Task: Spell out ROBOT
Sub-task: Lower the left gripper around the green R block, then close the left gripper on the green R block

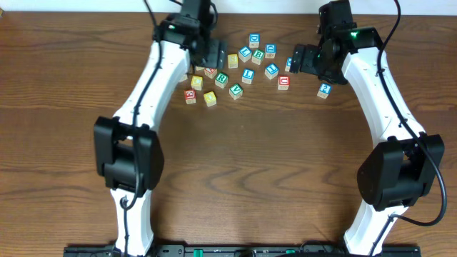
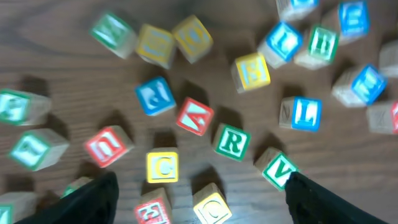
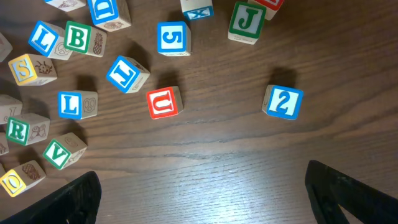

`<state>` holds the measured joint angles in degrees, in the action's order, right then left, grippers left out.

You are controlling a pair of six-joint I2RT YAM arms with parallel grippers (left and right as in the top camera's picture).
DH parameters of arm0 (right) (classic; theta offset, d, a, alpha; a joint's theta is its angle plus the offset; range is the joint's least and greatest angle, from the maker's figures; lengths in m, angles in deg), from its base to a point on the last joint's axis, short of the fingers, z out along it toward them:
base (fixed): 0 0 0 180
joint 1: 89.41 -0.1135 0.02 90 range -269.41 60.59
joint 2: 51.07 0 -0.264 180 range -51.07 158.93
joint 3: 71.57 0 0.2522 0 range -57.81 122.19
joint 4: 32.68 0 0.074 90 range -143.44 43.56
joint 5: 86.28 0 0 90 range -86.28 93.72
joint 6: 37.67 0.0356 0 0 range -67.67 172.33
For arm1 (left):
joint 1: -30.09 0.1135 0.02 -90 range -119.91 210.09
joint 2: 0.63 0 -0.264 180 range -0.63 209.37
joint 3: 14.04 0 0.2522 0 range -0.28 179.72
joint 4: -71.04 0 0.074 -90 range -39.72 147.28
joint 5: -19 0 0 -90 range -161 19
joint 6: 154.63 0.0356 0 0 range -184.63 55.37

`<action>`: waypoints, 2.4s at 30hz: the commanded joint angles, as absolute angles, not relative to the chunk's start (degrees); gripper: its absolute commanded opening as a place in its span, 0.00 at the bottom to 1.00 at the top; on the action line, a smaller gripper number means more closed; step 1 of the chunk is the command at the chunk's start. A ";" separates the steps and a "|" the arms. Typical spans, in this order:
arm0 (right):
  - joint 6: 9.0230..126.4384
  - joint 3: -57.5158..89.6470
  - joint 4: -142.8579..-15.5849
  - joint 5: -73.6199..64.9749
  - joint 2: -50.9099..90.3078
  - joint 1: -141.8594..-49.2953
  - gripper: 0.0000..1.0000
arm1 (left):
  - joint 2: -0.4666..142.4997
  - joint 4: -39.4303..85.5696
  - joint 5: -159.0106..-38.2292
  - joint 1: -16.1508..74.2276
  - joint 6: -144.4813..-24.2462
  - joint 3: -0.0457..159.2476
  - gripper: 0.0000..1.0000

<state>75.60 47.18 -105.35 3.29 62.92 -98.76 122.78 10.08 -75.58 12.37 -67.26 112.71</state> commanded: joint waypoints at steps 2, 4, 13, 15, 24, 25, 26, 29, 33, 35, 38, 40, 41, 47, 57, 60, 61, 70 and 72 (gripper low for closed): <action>76.06 48.23 -105.40 3.36 63.21 -99.26 0.99 | 127.79 9.49 -77.09 10.95 -64.18 113.06 0.77; 76.06 48.23 -105.37 3.36 63.21 -99.26 0.99 | 128.42 9.35 -77.13 10.84 -64.05 113.04 0.71; 76.06 48.23 -105.40 3.36 63.21 -100.00 0.99 | 130.83 11.87 -79.58 10.71 -55.35 113.02 0.68; 76.06 48.23 -105.40 3.38 63.21 -100.00 0.99 | 131.81 12.65 -79.60 10.71 -55.37 113.02 0.68; 76.06 48.23 -105.40 3.36 63.21 -100.40 0.99 | 134.26 15.76 -79.56 10.71 -55.37 113.02 0.67; 76.06 48.23 -105.40 3.36 63.21 -100.55 0.99 | 134.52 16.24 -79.58 10.69 -55.41 113.02 0.67; 76.06 48.23 -105.40 3.36 63.21 -100.62 0.99 | 134.74 16.57 -79.60 10.69 -55.44 113.02 0.67; 76.06 48.23 -105.40 3.38 63.21 -100.62 0.99 | 135.68 17.27 -79.58 10.60 -55.44 113.02 0.64; 76.06 48.23 -105.40 3.38 63.21 -100.62 0.99 | 136.38 17.51 -79.58 10.60 -55.44 113.02 0.59; 76.06 48.23 -105.40 3.36 63.21 -100.77 0.99 | 136.40 17.62 -79.58 10.60 -55.44 113.02 0.56; 76.06 48.23 -105.40 3.36 63.21 -100.77 0.99 | 136.40 17.66 -79.60 10.58 -55.46 113.02 0.50; 76.06 48.23 -105.40 3.36 63.21 -100.77 0.99 | 136.42 17.51 -79.58 10.41 -55.46 112.89 0.49; 76.06 48.23 -105.40 3.38 63.21 -100.77 0.99 | 136.42 17.51 -79.60 10.30 -55.46 112.78 0.49; 76.06 48.23 -105.40 3.36 63.21 -100.77 0.99 | 136.42 18.03 -78.40 9.38 -55.37 112.78 0.50; 76.06 48.23 -105.40 3.36 63.21 -100.77 0.99 | 136.42 18.38 -71.74 11.06 -55.41 112.78 0.51; 76.06 48.23 -105.40 3.36 63.21 -100.77 0.99 | 136.42 18.29 -71.78 11.15 -55.41 112.78 0.52; 76.06 48.23 -105.40 3.36 63.21 -100.77 0.99 | 136.42 18.29 -71.78 11.13 -55.44 112.78 0.52; 76.06 48.23 -105.40 3.38 63.21 -100.77 0.99 | 134.92 17.46 -71.78 10.73 -55.46 113.00 0.60; 76.06 48.23 -105.40 3.36 63.21 -100.77 0.99 | 134.02 16.57 -71.78 10.73 -56.16 113.02 0.60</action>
